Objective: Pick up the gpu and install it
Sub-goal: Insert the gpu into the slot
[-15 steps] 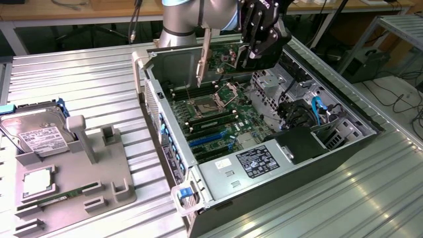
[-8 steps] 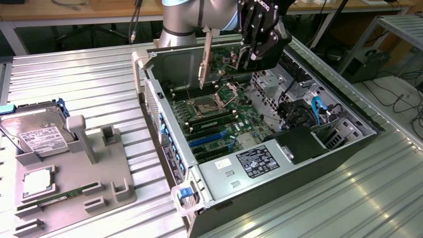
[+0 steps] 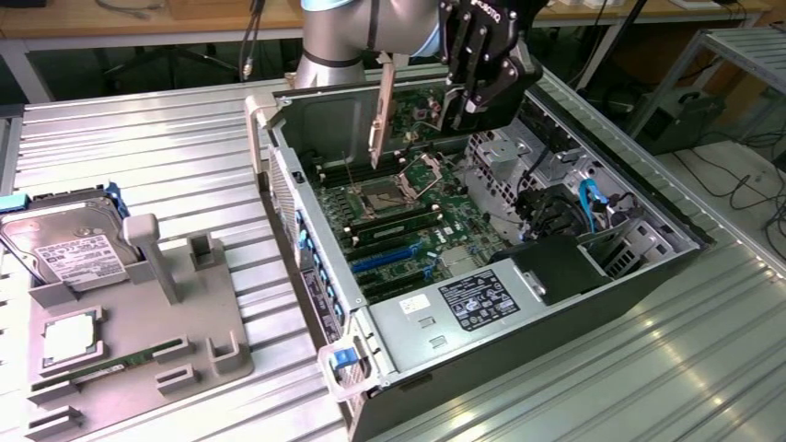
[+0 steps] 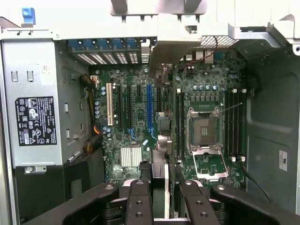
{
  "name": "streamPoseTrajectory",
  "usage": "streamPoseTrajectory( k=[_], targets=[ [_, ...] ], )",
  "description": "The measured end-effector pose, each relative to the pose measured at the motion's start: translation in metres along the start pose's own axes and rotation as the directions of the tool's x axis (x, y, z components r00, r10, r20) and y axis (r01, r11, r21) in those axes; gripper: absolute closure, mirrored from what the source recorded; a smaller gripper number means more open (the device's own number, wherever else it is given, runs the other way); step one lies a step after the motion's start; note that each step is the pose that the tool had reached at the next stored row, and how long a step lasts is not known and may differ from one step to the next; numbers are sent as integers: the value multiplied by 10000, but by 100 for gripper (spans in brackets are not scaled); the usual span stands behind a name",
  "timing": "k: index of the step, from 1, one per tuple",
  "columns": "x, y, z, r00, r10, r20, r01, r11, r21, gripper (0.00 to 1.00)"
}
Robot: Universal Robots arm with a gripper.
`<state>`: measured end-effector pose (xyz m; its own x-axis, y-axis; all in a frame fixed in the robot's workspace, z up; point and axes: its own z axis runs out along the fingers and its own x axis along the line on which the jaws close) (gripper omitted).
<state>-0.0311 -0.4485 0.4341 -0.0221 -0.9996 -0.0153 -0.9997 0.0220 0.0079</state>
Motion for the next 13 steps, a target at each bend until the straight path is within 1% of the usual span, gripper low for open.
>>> streamPoseTrajectory(
  k=[5,13],
  targets=[
    [0,0,22,10000,-22,0,22,10000,-1,73],
    [1,-1,96,10000,-24,0,24,10000,0,73]
  ],
)
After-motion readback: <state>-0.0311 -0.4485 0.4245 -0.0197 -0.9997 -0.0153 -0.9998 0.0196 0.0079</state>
